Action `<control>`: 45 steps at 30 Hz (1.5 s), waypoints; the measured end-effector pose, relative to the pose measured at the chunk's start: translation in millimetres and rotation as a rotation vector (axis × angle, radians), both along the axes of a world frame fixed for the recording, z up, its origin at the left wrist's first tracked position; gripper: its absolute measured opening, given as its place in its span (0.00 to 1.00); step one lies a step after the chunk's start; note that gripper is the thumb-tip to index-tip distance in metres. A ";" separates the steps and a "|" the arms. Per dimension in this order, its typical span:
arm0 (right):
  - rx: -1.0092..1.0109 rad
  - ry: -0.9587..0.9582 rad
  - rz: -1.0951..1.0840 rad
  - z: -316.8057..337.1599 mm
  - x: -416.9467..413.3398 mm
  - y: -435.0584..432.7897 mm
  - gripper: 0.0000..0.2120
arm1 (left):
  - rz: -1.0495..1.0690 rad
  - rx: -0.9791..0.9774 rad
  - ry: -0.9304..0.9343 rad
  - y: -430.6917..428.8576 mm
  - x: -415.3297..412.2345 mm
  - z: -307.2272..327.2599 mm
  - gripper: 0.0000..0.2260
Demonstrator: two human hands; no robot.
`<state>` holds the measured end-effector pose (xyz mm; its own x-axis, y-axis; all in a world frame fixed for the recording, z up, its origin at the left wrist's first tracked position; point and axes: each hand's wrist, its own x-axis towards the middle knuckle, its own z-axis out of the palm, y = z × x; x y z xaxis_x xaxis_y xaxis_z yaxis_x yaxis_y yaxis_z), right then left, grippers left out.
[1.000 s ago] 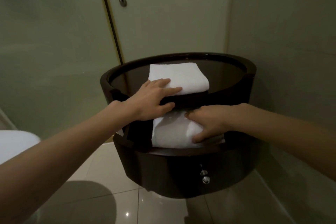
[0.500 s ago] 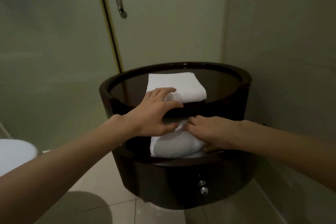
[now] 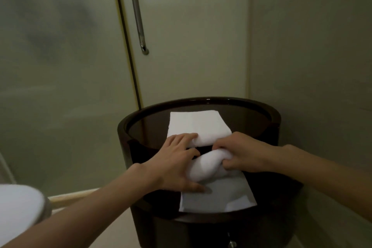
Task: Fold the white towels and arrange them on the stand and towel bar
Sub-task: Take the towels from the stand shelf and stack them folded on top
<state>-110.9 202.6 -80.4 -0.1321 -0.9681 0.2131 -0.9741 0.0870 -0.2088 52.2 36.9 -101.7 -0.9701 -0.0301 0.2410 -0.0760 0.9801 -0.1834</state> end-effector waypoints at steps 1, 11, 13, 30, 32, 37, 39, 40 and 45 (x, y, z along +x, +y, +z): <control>-0.003 -0.020 -0.006 2.6 -1.0 -0.2 0.13 | 0.004 -0.006 0.008 0.0 -0.2 0.1 0.39; -0.052 -0.112 -0.049 31.1 -7.6 10.3 0.13 | 0.047 0.045 0.145 3.5 -0.5 8.6 0.26; -0.062 -0.086 -0.053 40.0 -7.4 10.6 0.14 | 0.046 0.080 0.191 6.1 -1.3 15.5 0.23; -0.164 0.111 -0.103 103.2 -12.0 1.8 0.14 | -0.003 0.616 0.301 -13.6 -13.6 118.3 0.07; -0.222 0.162 -0.106 117.5 -15.8 -5.9 0.13 | 0.003 0.643 0.335 -20.3 -16.4 137.5 0.08; -0.327 0.195 -0.114 146.6 -29.8 -30.4 0.14 | 0.016 0.677 0.426 -37.1 -28.7 167.8 0.08; -0.369 0.192 -0.125 153.6 -36.1 -42.4 0.14 | 0.019 0.698 0.483 -43.6 -35.4 175.2 0.08; -0.388 0.193 -0.133 156.1 -39.1 -48.4 0.14 | 0.023 0.703 0.506 -46.4 -38.5 178.2 0.08; -0.505 0.206 -0.184 161.7 -51.6 -73.7 0.14 | -0.009 0.639 0.644 -63.6 -51.0 192.5 0.10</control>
<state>-162.5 128.9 81.3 -0.1954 -0.7047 0.6820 -0.9773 0.1977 -0.0757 1.1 -26.7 90.8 -0.6544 -0.3371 0.6768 0.0326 0.8817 0.4707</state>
